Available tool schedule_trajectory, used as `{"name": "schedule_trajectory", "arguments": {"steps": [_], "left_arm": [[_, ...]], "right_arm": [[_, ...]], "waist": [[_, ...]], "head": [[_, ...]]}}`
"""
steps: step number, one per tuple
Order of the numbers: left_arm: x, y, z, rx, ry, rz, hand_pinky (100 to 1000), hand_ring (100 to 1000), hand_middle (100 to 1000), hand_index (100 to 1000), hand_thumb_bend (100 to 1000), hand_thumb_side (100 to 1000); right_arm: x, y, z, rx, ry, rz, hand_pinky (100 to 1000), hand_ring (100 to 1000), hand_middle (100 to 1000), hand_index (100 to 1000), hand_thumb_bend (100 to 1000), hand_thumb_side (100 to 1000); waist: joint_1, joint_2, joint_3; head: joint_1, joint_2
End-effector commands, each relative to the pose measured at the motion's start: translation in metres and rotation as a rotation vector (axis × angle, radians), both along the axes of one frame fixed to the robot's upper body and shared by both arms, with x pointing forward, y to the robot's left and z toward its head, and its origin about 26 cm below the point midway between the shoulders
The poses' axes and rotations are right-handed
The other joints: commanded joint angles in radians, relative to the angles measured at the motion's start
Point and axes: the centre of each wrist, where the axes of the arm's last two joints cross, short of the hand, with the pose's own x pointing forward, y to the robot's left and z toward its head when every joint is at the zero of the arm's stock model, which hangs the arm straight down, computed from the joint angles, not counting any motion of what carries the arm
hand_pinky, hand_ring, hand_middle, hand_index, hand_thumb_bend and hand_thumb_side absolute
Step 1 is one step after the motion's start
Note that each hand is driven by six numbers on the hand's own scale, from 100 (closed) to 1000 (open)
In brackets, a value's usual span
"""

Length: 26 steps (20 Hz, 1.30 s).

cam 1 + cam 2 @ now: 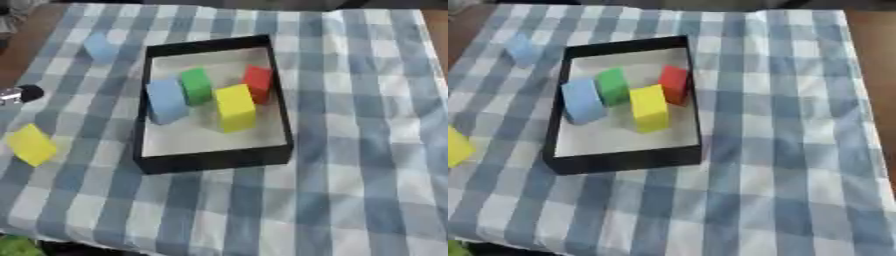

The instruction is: Pick up objects on the table and place them in the box.

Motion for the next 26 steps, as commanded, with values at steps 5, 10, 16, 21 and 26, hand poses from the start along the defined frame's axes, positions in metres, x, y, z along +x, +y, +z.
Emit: {"name": "schedule_trajectory", "arguments": {"steps": [5,10,16,21,26], "left_arm": [[-0.006,-0.001,0.002,0.071,0.113,0.006,809,820,793,876,837,493],[-0.008,0.002,-0.01,0.08,0.178,0.035,817,825,800,875,828,481],[-0.008,0.009,-0.022,0.067,0.269,0.045,827,835,818,891,826,475],[-0.007,0.018,-0.035,0.082,0.315,0.103,827,828,805,877,832,439],[-0.005,0.026,-0.048,0.129,0.298,0.216,818,806,784,856,824,402]], "right_arm": [[-0.004,-0.004,0.01,-0.04,-0.025,-0.026,935,742,728,829,100,538],[-0.004,-0.004,0.009,-0.039,-0.024,-0.031,935,739,723,827,100,537],[-0.003,-0.003,0.012,-0.036,-0.02,-0.046,935,736,719,826,100,538],[-0.002,-0.002,0.013,-0.039,-0.017,-0.042,933,734,716,824,100,538],[-0.002,-0.002,0.012,-0.04,-0.009,-0.039,933,729,713,825,100,537]], "waist": [[-0.002,-0.03,0.014],[-0.005,-0.02,0.018],[-0.008,-0.01,0.016],[-0.008,-0.006,0.012],[-0.009,-0.004,0.005]], "head": [[-0.015,0.007],[-0.007,0.007],[-0.018,0.007],[-0.015,0.007],[0.003,0.007]]}}
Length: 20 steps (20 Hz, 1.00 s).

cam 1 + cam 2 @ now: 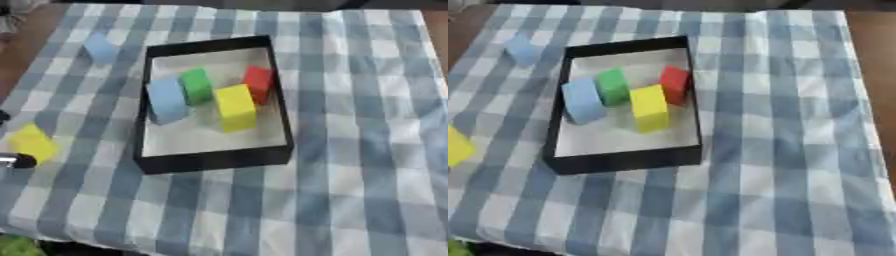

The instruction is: Pick up objects on the table and place them in the box.

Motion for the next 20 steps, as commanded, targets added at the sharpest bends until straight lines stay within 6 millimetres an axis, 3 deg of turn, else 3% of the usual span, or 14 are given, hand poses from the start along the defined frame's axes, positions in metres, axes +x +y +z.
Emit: {"name": "schedule_trajectory", "arguments": {"steps": [1,8,20], "left_arm": [[0.002,0.007,0.001,0.06,-0.021,0.06,812,799,776,854,819,400],[0.003,0.015,-0.017,0.062,0.045,0.1,760,739,714,805,758,368],[0.009,0.01,-0.016,-0.003,0.066,0.065,680,656,614,725,380,128]], "right_arm": [[-0.002,0.0,0.009,-0.027,-0.023,-0.001,933,728,713,825,100,524],[-0.002,0.001,0.007,-0.026,-0.011,-0.002,932,723,711,824,100,538],[-0.002,0.002,0.005,-0.031,0.002,0.013,940,729,717,831,100,537]], "waist": [[-0.009,-0.004,-0.003],[-0.006,0.0,-0.014],[0.001,0.0,-0.023]], "head": [[0.017,0.006],[0.038,0.006],[0.052,0.006]]}}
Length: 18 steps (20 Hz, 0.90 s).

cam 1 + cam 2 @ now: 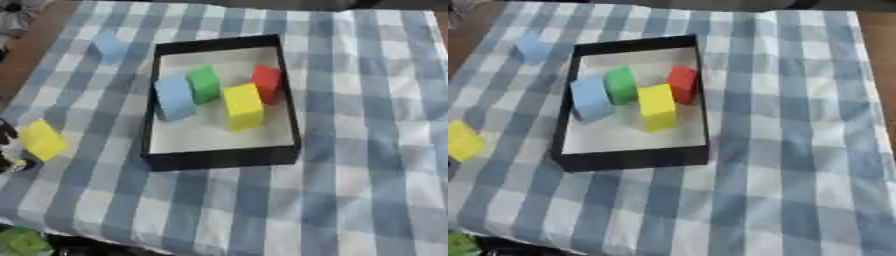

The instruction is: Pick up objects on the table and place them in the box.

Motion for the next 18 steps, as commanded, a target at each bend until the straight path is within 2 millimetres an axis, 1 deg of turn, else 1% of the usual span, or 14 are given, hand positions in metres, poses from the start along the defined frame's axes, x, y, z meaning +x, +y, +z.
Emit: {"name": "schedule_trajectory", "arguments": {"steps": [1,5,7,9,10,11,12,13,14,16,17,18], "left_arm": [[0.0021,-0.0013,0.0137,0.015,-0.016,-0.02,677,650,609,713,354,115],[0.0017,-0.0048,0.0147,0.009,-0.006,-0.038,661,626,586,673,277,100],[0.0019,-0.0065,0.0163,0.012,-0.011,-0.049,658,621,581,664,267,100],[0.0019,-0.0068,0.0171,0.02,-0.013,-0.055,658,619,580,661,292,100],[0.0017,-0.0065,0.0169,0.024,-0.012,-0.055,669,640,605,688,363,129],[0.0016,-0.0064,0.0167,0.03,-0.011,-0.055,700,687,660,740,527,314],[0.0016,-0.0068,0.0167,0.04,-0.013,-0.056,723,711,688,766,640,430],[0.0014,-0.0072,0.0164,0.05,-0.012,-0.058,727,714,692,770,657,444],[0.0012,-0.0072,0.016,0.064,-0.008,-0.058,751,735,717,792,804,568],[0.0014,-0.0059,0.015,0.091,0.003,-0.054,753,735,719,796,842,626],[0.0017,-0.005,0.0144,0.1,0.008,-0.05,753,735,719,796,842,626],[0.0023,-0.0032,0.0132,0.108,0.016,-0.041,744,723,704,784,840,663]], "right_arm": [[-0.0025,-0.0002,0.0083,-0.023,-0.022,0.007,941,729,718,831,100,537],[-0.0026,-0.0006,0.0088,-0.021,-0.023,0.007,941,730,719,832,100,537],[-0.0025,-0.0006,0.0089,-0.021,-0.022,0.01,941,729,718,832,100,537],[-0.0025,-0.0006,0.0092,-0.02,-0.021,0.011,941,730,719,832,100,538],[-0.0024,-0.0006,0.0093,-0.02,-0.021,0.011,941,729,718,832,100,538],[-0.0025,-0.0007,0.0092,-0.019,-0.02,0.012,941,729,718,832,100,537],[-0.0026,-0.0007,0.0089,-0.021,-0.018,0.012,941,729,718,832,100,537],[-0.0027,-0.0008,0.0086,-0.022,-0.017,0.013,941,729,718,832,100,537],[-0.0028,-0.0009,0.0085,-0.022,-0.017,0.013,941,728,718,832,100,538],[-0.0028,-0.0009,0.0085,-0.021,-0.017,0.015,941,729,719,832,100,538],[-0.0027,-0.0008,0.0085,-0.021,-0.017,0.016,941,729,719,832,100,538],[-0.0027,-0.0006,0.0084,-0.021,-0.017,0.018,941,728,718,832,100,539]], "waist": [[0.001,-0.001,0.0],[0.004,-0.003,-0.001],[0.005,-0.005,-0.001],[0.007,-0.006,-0.001],[0.007,-0.006,-0.002],[0.007,-0.006,-0.003],[0.008,-0.005,-0.003],[0.008,-0.005,-0.004],[0.008,-0.005,-0.004],[0.01,-0.004,-0.006],[0.01,-0.004,-0.006],[0.012,-0.004,-0.007]], "head": [[0.005,0.002],[0.007,0.002],[0.007,0.002],[0.007,0.002],[0.007,0.002],[0.008,0.002],[0.008,0.002],[0.009,0.002],[0.01,0.002],[0.012,0.002],[0.013,0.002],[0.015,0.002]]}}
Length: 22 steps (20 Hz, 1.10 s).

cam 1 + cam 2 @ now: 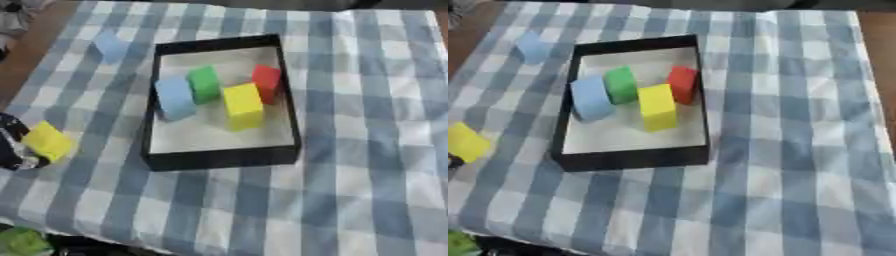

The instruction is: Pick up objects on the table and place them in the box.

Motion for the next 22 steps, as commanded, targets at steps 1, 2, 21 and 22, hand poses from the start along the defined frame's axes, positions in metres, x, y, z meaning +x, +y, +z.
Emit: {"name": "schedule_trajectory", "arguments": {"steps": [1,2,21,22], "left_arm": [[0.003,0.007,0.011,0.065,0.002,0.017,739,717,697,777,837,670],[0.005,0.008,0.01,0.065,0.006,0.027,727,703,680,763,823,689],[0.015,-0.018,0.037,0.028,-0.134,-0.074,628,561,516,603,241,100],[0.015,-0.023,0.045,0.04,-0.175,-0.097,627,559,513,600,233,100]], "right_arm": [[-0.002,0.0,0.01,-0.021,-0.025,0.01,941,728,718,832,100,539],[-0.002,0.0,0.01,-0.02,-0.022,0.011,942,728,718,832,100,541],[-0.004,-0.002,0.007,-0.017,-0.004,0.009,944,728,720,834,100,541],[-0.004,-0.002,0.007,-0.017,-0.005,0.008,944,728,720,834,100,544]], "waist": [[0.012,-0.004,-0.001],[0.013,-0.003,-0.003],[0.017,-0.004,-0.005],[0.016,-0.005,-0.003]], "head": [[0.007,0.002],[0.009,0.002],[0.008,0.002],[0.004,0.002]]}}
